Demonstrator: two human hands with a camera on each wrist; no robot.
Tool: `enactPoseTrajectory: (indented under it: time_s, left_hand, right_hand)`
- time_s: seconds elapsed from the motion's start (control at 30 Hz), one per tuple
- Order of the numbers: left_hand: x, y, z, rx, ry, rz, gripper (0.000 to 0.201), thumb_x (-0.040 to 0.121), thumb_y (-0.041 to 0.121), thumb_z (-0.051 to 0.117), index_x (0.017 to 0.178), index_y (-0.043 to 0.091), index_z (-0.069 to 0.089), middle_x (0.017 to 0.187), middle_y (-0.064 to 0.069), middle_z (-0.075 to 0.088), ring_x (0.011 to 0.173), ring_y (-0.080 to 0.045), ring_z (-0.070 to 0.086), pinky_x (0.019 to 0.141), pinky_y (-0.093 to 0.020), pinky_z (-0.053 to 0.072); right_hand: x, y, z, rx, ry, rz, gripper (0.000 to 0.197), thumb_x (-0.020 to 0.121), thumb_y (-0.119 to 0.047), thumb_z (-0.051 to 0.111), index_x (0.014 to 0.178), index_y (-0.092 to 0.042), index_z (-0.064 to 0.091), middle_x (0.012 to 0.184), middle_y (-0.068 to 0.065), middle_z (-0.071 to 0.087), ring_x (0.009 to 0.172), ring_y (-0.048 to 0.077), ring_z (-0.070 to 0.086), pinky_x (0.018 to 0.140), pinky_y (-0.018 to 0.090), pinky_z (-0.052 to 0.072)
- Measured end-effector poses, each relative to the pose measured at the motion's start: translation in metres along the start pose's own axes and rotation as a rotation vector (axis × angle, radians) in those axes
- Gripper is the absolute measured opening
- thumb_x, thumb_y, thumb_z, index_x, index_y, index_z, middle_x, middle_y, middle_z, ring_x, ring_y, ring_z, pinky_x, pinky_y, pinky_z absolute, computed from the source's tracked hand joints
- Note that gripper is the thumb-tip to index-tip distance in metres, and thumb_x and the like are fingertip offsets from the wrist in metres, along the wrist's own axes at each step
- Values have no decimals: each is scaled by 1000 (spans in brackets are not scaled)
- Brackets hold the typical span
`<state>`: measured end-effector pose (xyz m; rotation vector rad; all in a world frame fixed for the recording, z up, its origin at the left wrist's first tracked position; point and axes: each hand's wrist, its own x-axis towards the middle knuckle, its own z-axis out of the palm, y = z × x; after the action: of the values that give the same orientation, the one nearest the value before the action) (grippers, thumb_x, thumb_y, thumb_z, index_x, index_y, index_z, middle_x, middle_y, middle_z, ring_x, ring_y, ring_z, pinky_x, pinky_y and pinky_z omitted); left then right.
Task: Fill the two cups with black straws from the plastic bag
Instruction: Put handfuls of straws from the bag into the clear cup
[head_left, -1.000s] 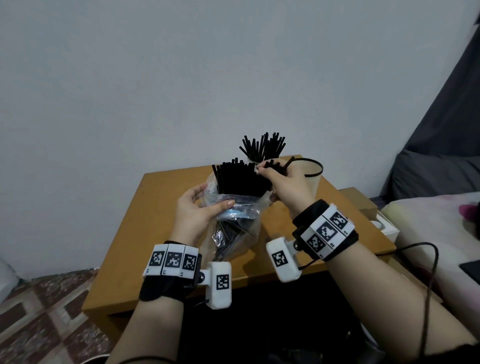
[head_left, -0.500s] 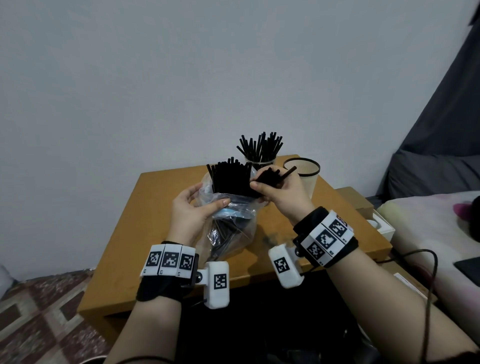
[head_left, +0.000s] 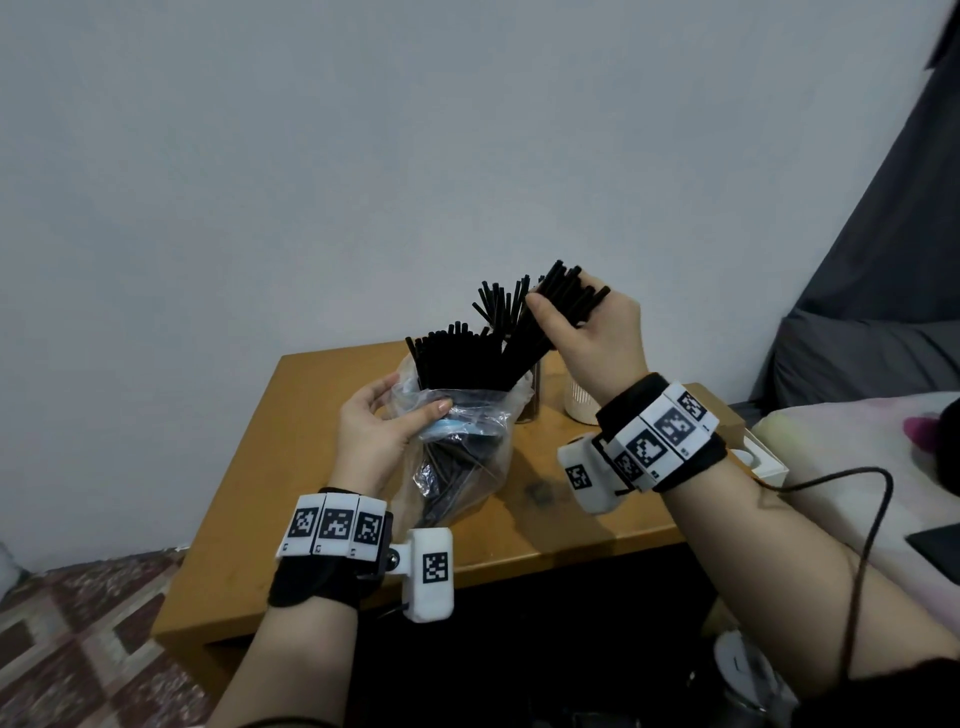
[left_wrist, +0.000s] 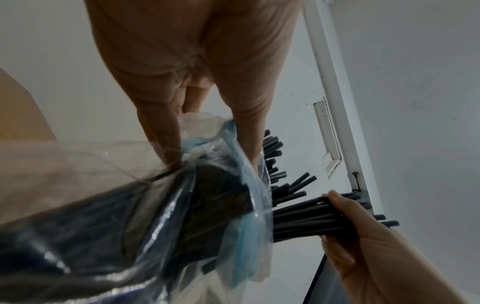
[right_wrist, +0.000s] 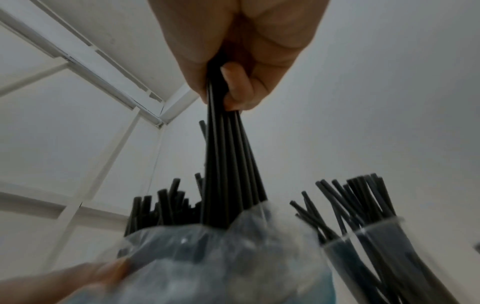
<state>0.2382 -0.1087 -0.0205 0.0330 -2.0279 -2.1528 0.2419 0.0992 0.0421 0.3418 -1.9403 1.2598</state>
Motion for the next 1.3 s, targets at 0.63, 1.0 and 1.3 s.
enactPoseTrajectory:
  time_s: [0.63, 1.0, 1.3]
  left_hand:
    - [5, 9, -2, -22, 37, -40, 102, 37, 32, 87, 130, 6, 52, 125, -12, 59, 108, -27, 63, 93, -46, 53]
    - [11, 7, -6, -39, 47, -29, 106, 34, 34, 88, 129, 5, 51, 123, -11, 59, 108, -28, 63, 93, -46, 53]
    - [28, 6, -19, -82, 92, -34, 74, 66, 11, 83, 131, 1, 49, 115, -9, 59, 99, -22, 65, 74, -28, 58]
  right_hand:
    - [63, -35, -29, 102, -27, 9, 11, 86, -20, 66, 76, -18, 62, 71, 1, 65, 72, 23, 70, 61, 41, 59]
    - [70, -35, -39, 149, 42, 36, 15, 85, -17, 67, 72, -19, 62, 66, -3, 65, 67, 18, 70, 55, 32, 56]
    - [86, -23, -47, 56, 101, 4, 18, 84, -19, 66, 67, -21, 60, 62, -4, 62, 62, 19, 68, 51, 28, 53]
